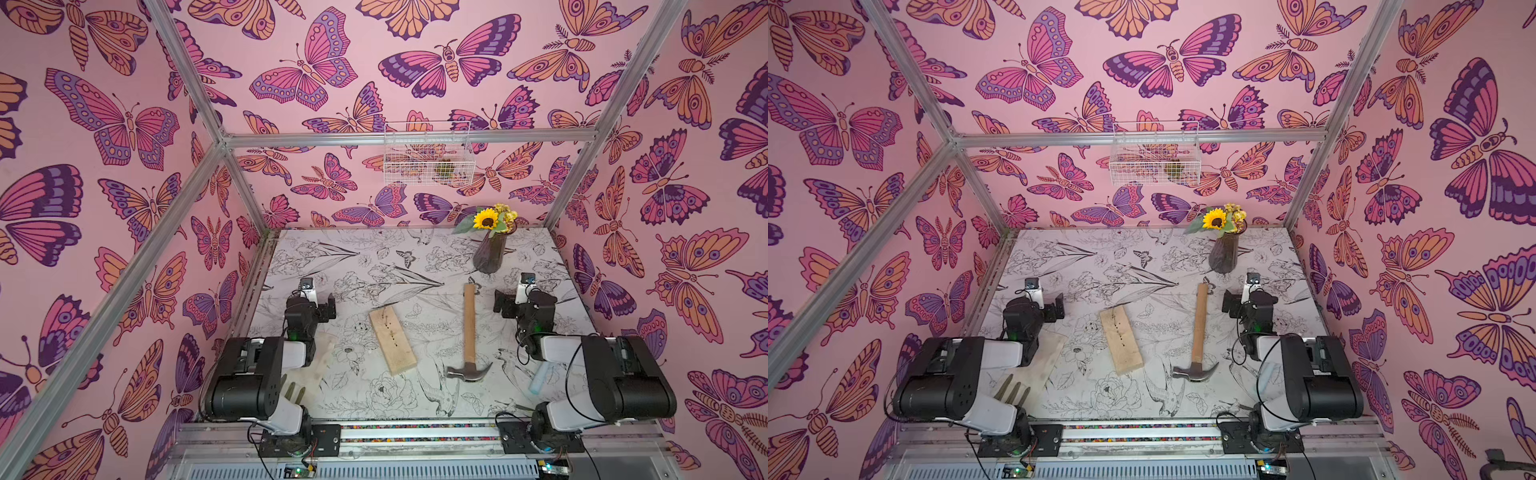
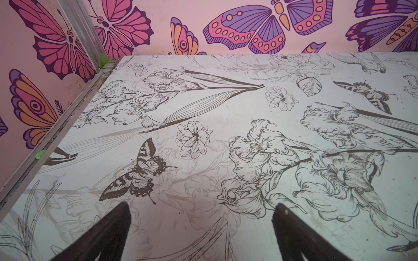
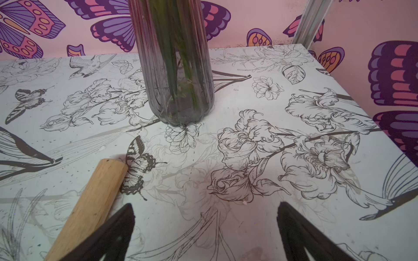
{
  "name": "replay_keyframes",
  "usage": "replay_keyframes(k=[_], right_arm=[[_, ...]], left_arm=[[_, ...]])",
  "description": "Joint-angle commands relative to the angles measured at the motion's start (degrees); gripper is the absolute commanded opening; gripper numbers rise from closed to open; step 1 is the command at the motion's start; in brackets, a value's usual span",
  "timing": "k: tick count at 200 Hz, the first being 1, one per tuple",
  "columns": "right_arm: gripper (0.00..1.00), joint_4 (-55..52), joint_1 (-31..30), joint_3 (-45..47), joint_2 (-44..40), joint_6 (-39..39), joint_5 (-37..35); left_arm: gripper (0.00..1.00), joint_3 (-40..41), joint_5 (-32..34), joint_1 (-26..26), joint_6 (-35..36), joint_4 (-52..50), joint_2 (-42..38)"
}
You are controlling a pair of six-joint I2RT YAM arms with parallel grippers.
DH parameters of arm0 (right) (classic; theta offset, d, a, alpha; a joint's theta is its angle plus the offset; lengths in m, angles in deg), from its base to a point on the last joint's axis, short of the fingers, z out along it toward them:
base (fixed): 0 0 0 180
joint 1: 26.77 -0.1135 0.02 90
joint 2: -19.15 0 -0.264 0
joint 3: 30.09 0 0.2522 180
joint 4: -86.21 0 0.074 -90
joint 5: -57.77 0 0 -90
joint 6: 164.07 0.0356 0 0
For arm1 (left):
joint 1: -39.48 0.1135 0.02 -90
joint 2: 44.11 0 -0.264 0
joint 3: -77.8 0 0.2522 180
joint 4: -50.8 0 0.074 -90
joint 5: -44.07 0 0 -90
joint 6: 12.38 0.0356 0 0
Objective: Use a claw hammer to pull out a nail
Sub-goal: Move the mounting plate to the center of the board.
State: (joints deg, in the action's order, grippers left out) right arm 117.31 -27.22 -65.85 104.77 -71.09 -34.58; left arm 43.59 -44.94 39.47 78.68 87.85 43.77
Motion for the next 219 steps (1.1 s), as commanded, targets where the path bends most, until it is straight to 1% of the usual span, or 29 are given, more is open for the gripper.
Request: replay_keyframes(k=[1,180,187,194,205,211,219], right_arm=[[0.99,0.9,0.2,-1.3,0.6,-0.3,-0.5],[0.99,2.1,0.2,-0.8,0.3,-0.5,-0.9],[0.99,3.1,-0.5,-0.5,-0.9,-0.8,-1.8],[0.99,-0.3,-1.6,-1.2,-4.1,-1.6,-3.6],[0.99,-11.8,-3.0,-4.7,-10.5,-2.0,-5.6],[0.99,-18.6,-3.1,-7.4,-13.6,-0.1,-4.9],[0.99,-25.2,-3.1,-9.9,-16.8,3.5,-4.2]], left_arm=[[0.99,-0.7,-0.7,0.3,0.6,0.7,0.6],[0.99,-0.8,-0.6,0.4,0.4,0.5,0.6],[0.99,-1.0,1.2,0.4,0.2,0.4,0.1],[0.99,-1.2,3.8,-0.4,0.1,-1.3,-1.5],[0.99,-1.0,11.0,-3.0,0.9,-3.7,-5.4],[0.99,-1.1,15.8,-4.8,1.4,-5.3,-8.3],[0.99,-1.3,19.6,-6.9,2.5,-7.7,-11.9]])
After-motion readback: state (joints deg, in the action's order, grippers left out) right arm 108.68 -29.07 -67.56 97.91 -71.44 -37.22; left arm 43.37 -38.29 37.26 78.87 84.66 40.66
